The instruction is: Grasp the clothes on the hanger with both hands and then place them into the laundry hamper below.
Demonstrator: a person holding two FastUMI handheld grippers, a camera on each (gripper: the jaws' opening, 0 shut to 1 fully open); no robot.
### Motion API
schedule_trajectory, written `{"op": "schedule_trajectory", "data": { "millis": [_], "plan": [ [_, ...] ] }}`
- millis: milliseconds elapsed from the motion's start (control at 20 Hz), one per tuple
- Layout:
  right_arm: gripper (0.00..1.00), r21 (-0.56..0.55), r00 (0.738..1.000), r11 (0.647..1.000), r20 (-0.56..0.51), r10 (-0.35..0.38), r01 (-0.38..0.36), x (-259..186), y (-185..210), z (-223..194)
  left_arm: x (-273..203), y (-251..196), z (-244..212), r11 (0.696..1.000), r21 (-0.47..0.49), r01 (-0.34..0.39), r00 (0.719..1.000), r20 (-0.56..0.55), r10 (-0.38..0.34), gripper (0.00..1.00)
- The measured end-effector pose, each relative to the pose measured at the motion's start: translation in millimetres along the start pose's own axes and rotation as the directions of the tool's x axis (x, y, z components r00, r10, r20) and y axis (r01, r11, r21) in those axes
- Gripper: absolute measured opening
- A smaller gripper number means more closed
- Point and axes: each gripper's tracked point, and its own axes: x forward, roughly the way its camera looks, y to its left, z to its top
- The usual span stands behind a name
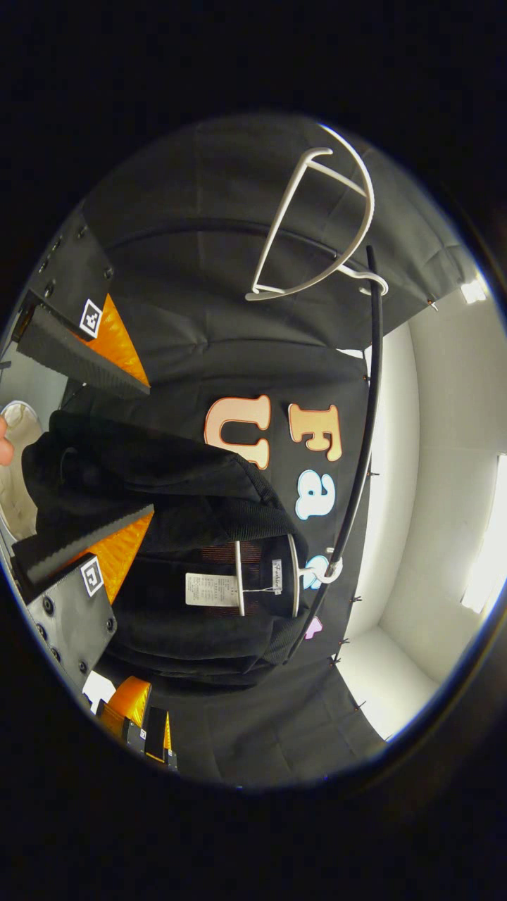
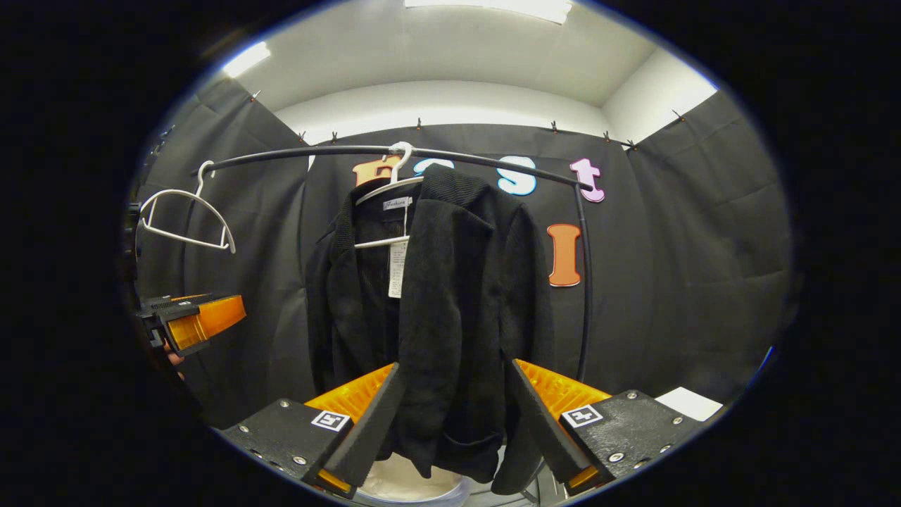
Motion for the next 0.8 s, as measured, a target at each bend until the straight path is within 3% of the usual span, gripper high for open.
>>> {"op": "schedule_trajectory", "data": {
  "millis": [100, 150, 200, 250, 300, 350, 400, 500, 550, 800],
  "plan": [
    [0.94, 0.005, 0.999, 0.999, 0.005, 0.033, -0.033, 13.5, 11.2, 0.5, -2.1, 4.9, -0.3, 1.000, 0.002, -0.010, 1.000, -0.005, 0.010, 1.00],
    [0.94, 0.009, 0.998, 0.999, 0.013, 0.054, -0.054, 22.2, 18.7, 2.5, -3.3, 7.7, 0.4, 1.000, 0.006, -0.016, 1.000, -0.004, 0.016, 0.93],
    [0.94, 0.009, 0.997, 0.997, 0.017, 0.071, -0.071, 31.0, 25.8, 4.3, -4.3, 11.5, 1.6, 1.000, 0.013, -0.022, 1.000, -0.003, 0.022, 1.00],
    [0.94, 0.003, 0.997, 0.997, 0.022, 0.079, -0.079, 40.5, 30.3, 4.9, -5.2, 14.9, 2.9, 0.999, 0.020, -0.029, 1.000, -0.001, 0.029, 0.96],
    [0.94, -0.003, 0.997, 0.997, 0.038, 0.072, -0.072, 52.1, 31.6, 7.6, -7.1, 18.5, 4.0, 0.999, 0.026, -0.037, 0.999, 0.001, 0.037, 1.00],
    [0.96, -0.004, 0.996, 0.998, 0.061, 0.061, -0.061, 64.0, 32.0, 11.7, -8.6, 21.8, 4.4, 0.999, 0.029, -0.044, 0.999, 0.000, 0.044, 0.93],
    [0.94, -0.003, 0.996, 0.998, 0.073, 0.055, -0.055, 74.7, 33.6, 14.1, -10.9, 24.6, 3.1, 0.998, 0.027, -0.050, 0.999, -0.005, 0.050, 0.93],
    [0.94, -0.009, 0.997, 0.999, 0.061, 0.043, -0.043, 97.8, 36.1, 10.9, -16.6, 28.4, 0.6, 0.998, 0.018, -0.057, 0.998, -0.014, 0.058, 1.00],
    [0.94, -0.015, 0.998, 0.999, 0.047, 0.032, -0.032, 108.0, 35.2, 7.7, -19.2, 30.9, -0.7, 0.998, 0.016, -0.065, 0.998, -0.018, 0.065, 0.96],
    [0.94, -0.058, 0.997, 0.996, 0.039, -0.068, 0.070, 144.3, 17.1, 0.6, -22.1, 42.2, -4.4, 0.996, -0.003, -0.090, 0.996, -0.025, 0.090, 1.00]
  ]
}}
